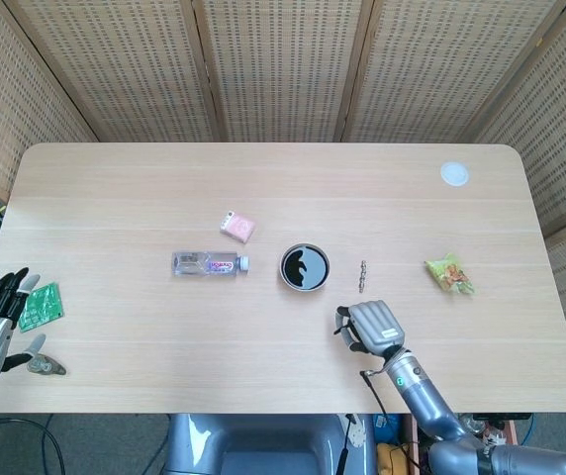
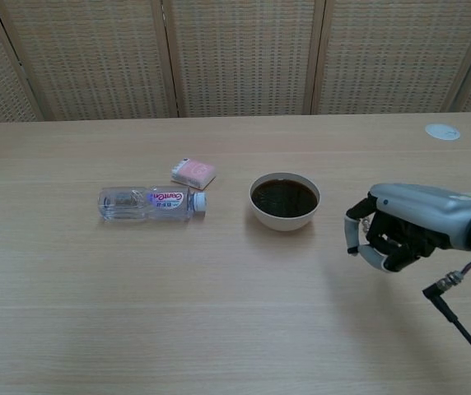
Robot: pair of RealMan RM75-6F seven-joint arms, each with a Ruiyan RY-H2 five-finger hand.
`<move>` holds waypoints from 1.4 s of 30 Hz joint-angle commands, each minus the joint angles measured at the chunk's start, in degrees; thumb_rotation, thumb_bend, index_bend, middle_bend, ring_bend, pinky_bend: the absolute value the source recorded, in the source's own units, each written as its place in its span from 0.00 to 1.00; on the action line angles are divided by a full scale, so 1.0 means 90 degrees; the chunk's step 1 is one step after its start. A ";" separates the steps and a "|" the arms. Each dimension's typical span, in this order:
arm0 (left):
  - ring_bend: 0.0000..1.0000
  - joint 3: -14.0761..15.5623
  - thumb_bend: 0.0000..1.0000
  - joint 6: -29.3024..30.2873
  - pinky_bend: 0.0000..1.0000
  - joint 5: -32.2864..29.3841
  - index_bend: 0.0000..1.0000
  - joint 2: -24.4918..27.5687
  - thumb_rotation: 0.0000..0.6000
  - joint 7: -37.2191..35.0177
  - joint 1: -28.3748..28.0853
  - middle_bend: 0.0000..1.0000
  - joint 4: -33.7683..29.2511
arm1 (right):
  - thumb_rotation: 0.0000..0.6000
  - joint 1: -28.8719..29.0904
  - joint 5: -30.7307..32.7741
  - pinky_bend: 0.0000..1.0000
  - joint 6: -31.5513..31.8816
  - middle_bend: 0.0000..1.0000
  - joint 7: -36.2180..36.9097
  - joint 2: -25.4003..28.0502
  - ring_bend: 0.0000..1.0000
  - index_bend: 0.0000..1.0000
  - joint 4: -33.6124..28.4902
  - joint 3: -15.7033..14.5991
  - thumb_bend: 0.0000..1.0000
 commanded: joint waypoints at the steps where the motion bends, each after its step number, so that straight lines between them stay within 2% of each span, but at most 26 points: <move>1: 0.00 0.0003 0.31 0.0007 0.00 0.0016 0.00 0.0006 1.00 0.0025 -0.0003 0.00 -0.0027 | 1.00 0.0119 0.0440 1.00 -0.0389 0.94 0.0918 0.0569 0.97 0.59 -0.0549 0.0625 0.71; 7: 0.00 0.0006 0.31 0.0001 0.00 0.0013 0.00 0.0020 1.00 0.0068 -0.0002 0.00 -0.0074 | 1.00 0.0295 0.0885 1.00 -0.0985 0.94 0.1948 0.1028 0.97 0.60 -0.0774 0.1132 0.71; 12: 0.00 0.0011 0.31 -0.0026 0.00 0.0001 0.00 0.0023 1.00 0.0119 -0.0005 0.00 -0.0108 | 1.00 0.0585 0.1399 1.00 -0.1702 0.94 0.2892 0.1216 0.97 0.61 -0.0679 0.1573 0.71; 20: 0.00 0.0008 0.31 -0.0046 0.00 -0.0050 0.00 0.0032 1.00 0.0154 0.0011 0.00 -0.0114 | 1.00 0.1089 0.1894 1.00 -0.2364 0.94 0.3638 0.1140 0.97 0.61 -0.0299 0.1866 0.71; 32: 0.00 0.0022 0.31 -0.0061 0.00 -0.0114 0.00 0.0016 1.00 0.0114 0.0054 0.00 -0.0043 | 1.00 0.1844 0.2496 1.00 -0.2556 0.94 0.3763 0.0768 0.97 0.61 0.0298 0.1845 0.72; 36: 0.00 0.0034 0.31 -0.0061 0.00 -0.0154 0.00 0.0006 1.00 0.0064 0.0091 0.00 0.0022 | 1.00 0.2379 0.2824 1.00 -0.2304 0.94 0.3265 0.0409 0.97 0.61 0.0720 0.1623 0.72; 42: 0.00 0.0043 0.31 -0.0045 0.00 -0.0195 0.00 -0.0006 1.00 -0.0006 0.0140 0.00 0.0105 | 1.00 0.2861 0.3432 1.00 -0.2217 0.94 0.2870 0.0180 0.97 0.61 0.1046 0.1411 0.72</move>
